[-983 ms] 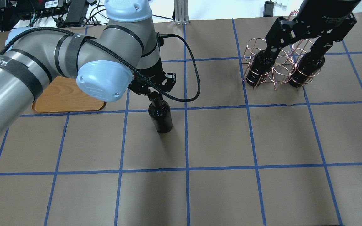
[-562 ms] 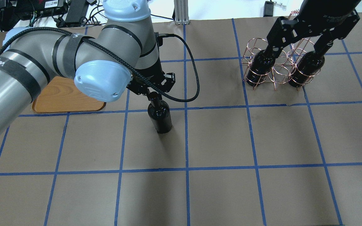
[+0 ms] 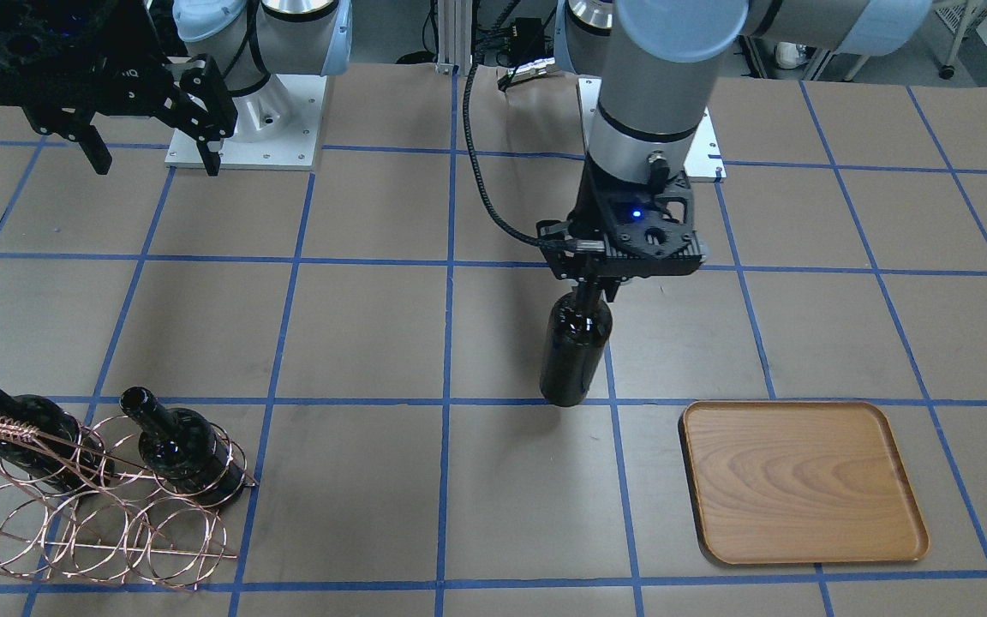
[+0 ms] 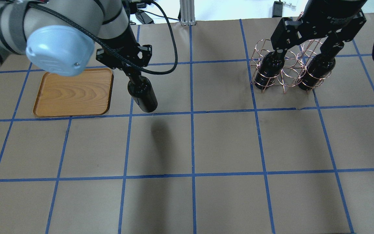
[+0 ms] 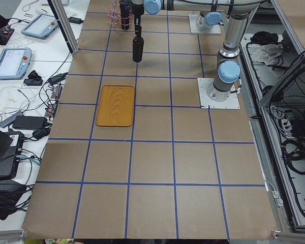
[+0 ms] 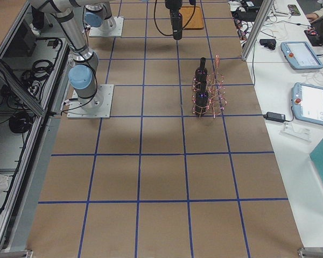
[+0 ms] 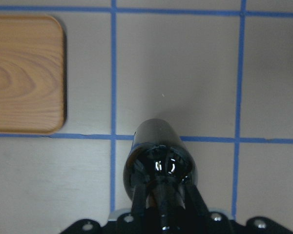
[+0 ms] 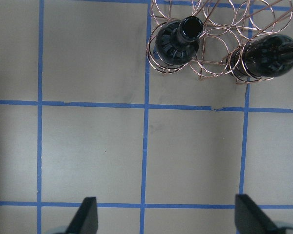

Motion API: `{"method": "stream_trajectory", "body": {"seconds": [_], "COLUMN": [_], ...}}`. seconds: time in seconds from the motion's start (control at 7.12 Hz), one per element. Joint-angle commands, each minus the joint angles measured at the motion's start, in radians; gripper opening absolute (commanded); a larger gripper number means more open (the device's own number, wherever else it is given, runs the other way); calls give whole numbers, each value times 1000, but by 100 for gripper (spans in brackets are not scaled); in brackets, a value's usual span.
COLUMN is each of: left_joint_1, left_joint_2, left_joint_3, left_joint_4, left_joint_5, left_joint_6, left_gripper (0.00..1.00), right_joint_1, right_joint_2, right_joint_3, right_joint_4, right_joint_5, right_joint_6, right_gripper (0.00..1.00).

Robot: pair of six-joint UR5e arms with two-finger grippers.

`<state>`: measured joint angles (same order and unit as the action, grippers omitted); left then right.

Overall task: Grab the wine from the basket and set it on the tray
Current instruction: 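Lift the bottle with the left gripper and lower it onto the wooden tray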

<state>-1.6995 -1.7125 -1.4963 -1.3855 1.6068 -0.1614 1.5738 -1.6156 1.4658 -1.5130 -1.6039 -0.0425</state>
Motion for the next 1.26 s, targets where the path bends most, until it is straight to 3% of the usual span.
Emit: {"method": "stream_trajectory", "body": {"seconds": [0.0,0.42,0.56,0.84,1.12], "left_joint_1": [198,409,438,497,500], "left_joint_2": [-1,-65,-87,-140,-161], "left_joint_3": [48,73,77,82,85], "left_joint_4": [-62,-66,-43,60,77], "left_joint_5": [9,8,5,-121,-113], "left_joint_6": [263,481,518,542,548], "left_gripper": [0,0,0,0,0], "right_joint_1": [2,-3,-3,-3,-3], "right_joint_2": [3,6,6,6,6], "right_joint_3": [7,11,11,13,24], "right_joint_4": [-1,-36,-36,-36,-36], "right_joint_5": [28,28,32,33,33], "right_joint_6": [1,-11,-8,-8,-5], "right_gripper": [100,100,100,100,100]}}
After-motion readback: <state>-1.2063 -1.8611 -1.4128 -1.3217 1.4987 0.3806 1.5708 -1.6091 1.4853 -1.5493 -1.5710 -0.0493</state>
